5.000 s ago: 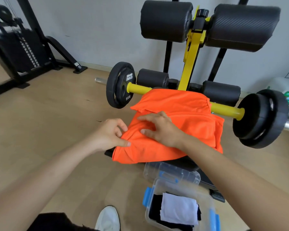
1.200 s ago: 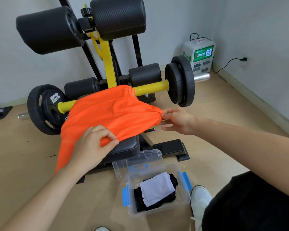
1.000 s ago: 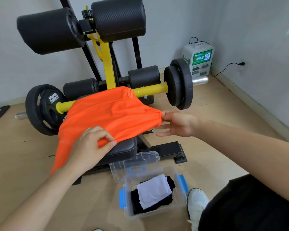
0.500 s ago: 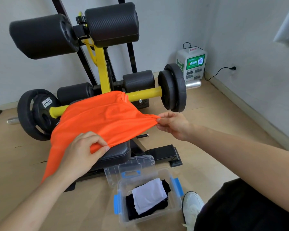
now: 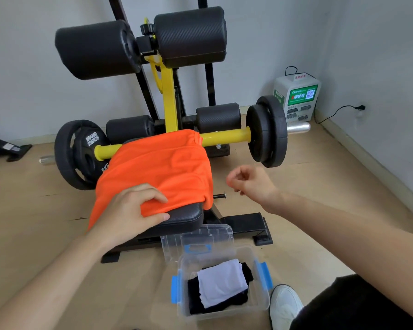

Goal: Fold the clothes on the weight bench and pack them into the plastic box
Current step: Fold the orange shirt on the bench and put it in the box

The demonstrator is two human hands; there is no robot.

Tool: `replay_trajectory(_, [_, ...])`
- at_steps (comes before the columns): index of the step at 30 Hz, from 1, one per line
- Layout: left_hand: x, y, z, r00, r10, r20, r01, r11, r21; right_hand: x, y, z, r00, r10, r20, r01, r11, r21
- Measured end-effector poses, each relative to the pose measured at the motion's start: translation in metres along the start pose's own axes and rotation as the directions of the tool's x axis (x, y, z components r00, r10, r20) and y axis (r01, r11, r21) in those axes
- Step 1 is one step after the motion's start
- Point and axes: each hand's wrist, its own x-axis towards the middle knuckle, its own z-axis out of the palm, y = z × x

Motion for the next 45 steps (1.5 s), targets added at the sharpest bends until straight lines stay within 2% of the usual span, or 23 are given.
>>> replay_trajectory(3, [-0.005,-0.008,-0.011,0.999,-0.037,0.005,0.037,0.996,0.083,-0.005,-0.009,0.026,0.968,-0.181,0.175,0.211,0.961,-0.176])
replay_trajectory(6, [-0.01,-0.013,-0.015,1.0,-0.028,-0.003,0.028,0.988,0.151,-0.008,-0.018,0.046,0.93,-0.266,0.253,0.32,0.925,-0.206])
replay_trajectory(9, [-0.012,-0.013,-0.011,0.999,0.009,-0.038,-0.003,0.987,0.158,-0.011,-0.027,0.064,0.906,-0.342,0.249,0.406,0.867,-0.29])
replay_trajectory(12, [-0.014,-0.016,-0.008,0.993,0.006,-0.117,0.001,0.998,0.056,-0.01,-0.027,0.081,0.901,-0.377,0.217,0.435,0.79,-0.432])
replay_trajectory(16, [-0.017,-0.02,-0.009,0.964,-0.038,-0.263,0.029,0.999,-0.038,-0.007,-0.025,0.086,0.88,-0.452,0.145,0.462,0.748,-0.476])
replay_trajectory(19, [-0.02,-0.025,-0.01,0.956,-0.043,-0.289,0.033,0.999,-0.04,0.0,-0.019,0.075,0.861,-0.499,0.1,0.469,0.7,-0.539])
replay_trajectory(21, [-0.023,-0.029,-0.009,0.979,-0.039,-0.199,0.037,0.999,-0.014,0.004,-0.016,0.064,0.868,-0.492,0.069,0.444,0.706,-0.552])
replay_trajectory(24, [-0.031,-0.035,-0.013,0.999,-0.026,-0.043,0.026,1.0,0.002,0.008,-0.011,0.046,0.897,-0.426,0.117,0.42,0.739,-0.528])
replay_trajectory(28, [-0.037,-0.043,-0.024,1.0,-0.022,0.002,0.021,0.993,0.114,0.015,0.005,0.03,0.932,-0.316,0.176,0.359,0.741,-0.568])
replay_trajectory(32, [-0.041,-0.048,-0.034,0.998,-0.068,0.015,0.064,0.983,0.172,0.011,0.009,0.035,0.953,-0.207,0.22,0.297,0.777,-0.555])
replay_trajectory(35, [-0.043,-0.048,-0.041,0.996,-0.088,0.015,0.084,0.979,0.187,0.011,0.009,0.043,0.936,-0.272,0.223,0.35,0.774,-0.527])
replay_trajectory(41, [-0.046,-0.055,-0.056,0.986,-0.167,0.021,0.155,0.948,0.277,0.01,-0.013,0.022,0.94,-0.251,0.232,0.332,0.832,-0.445])
replay_trajectory(43, [-0.048,-0.058,-0.06,0.979,-0.203,-0.009,0.198,0.944,0.262,0.01,-0.02,0.013,0.926,-0.249,0.282,0.347,0.855,-0.385])
replay_trajectory(45, [-0.047,-0.06,-0.059,0.963,-0.251,-0.095,0.263,0.954,0.142,0.012,-0.026,0.005,0.918,-0.226,0.326,0.335,0.883,-0.329])
